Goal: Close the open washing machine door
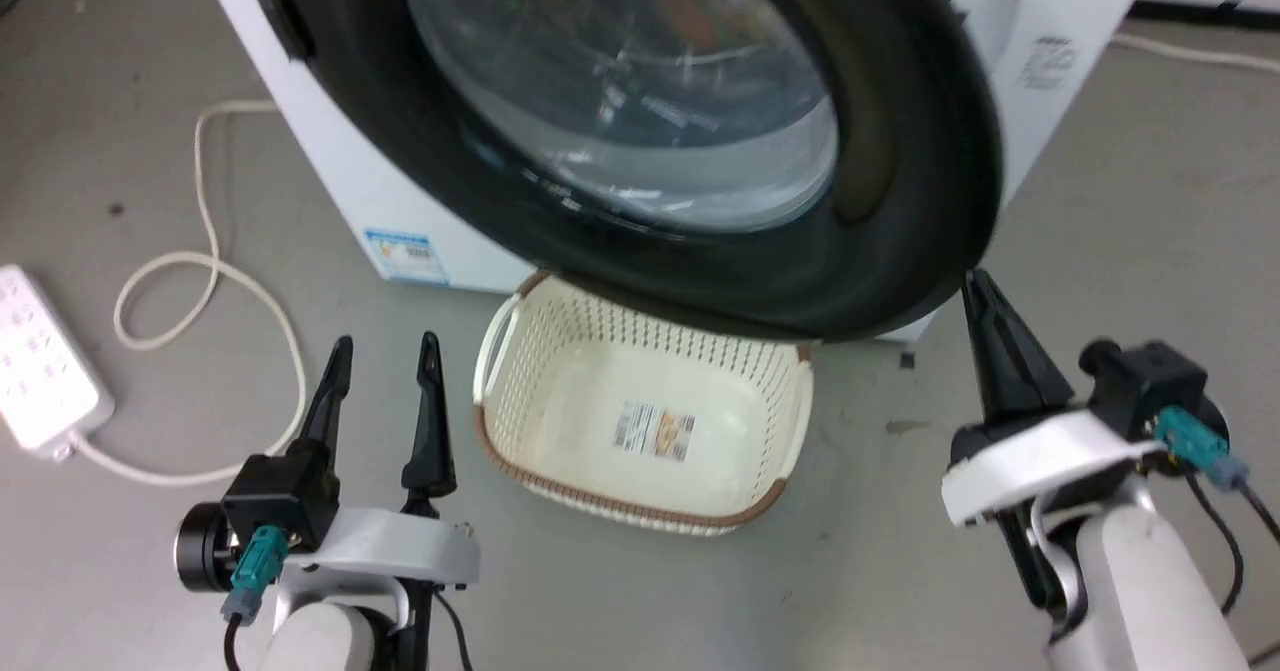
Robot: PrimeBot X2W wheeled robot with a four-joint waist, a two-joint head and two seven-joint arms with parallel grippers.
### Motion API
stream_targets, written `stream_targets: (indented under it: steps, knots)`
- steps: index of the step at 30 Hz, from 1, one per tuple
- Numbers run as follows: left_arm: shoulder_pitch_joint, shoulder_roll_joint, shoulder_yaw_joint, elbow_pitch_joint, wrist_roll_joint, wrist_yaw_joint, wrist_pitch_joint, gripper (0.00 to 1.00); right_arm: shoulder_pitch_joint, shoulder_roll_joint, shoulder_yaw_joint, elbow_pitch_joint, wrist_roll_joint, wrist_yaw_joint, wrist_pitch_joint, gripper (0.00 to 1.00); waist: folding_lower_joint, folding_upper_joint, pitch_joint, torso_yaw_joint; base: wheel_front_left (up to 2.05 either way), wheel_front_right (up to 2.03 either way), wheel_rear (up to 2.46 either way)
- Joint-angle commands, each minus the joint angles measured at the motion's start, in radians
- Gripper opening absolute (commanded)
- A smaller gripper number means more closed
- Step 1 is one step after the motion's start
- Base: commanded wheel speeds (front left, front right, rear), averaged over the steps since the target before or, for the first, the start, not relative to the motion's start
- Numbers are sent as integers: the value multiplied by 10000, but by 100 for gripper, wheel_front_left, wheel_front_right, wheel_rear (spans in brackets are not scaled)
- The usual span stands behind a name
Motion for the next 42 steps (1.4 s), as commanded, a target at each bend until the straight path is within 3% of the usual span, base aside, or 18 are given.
stream_targets:
  steps: [1, 26, 42]
  knots:
    - [-120, -48, -12, -52, 47, 60, -52, 100, -244, 1, -8, 112, -73, 10, -58, 0, -3, 0, 366, 244, 0, 0, 0]
    - [-1120, -687, 163, -497, 535, -209, -54, 100, -3644, -98, -2122, 548, -1089, 10, -349, 0, -3, 0, 2436, 1061, 0, 0, 0]
    - [-1200, -928, 419, -470, 761, -420, -55, 100, -4822, -515, -2566, 1014, -1029, 10, -476, 0, -3, 0, 2618, 1131, 0, 0, 0]
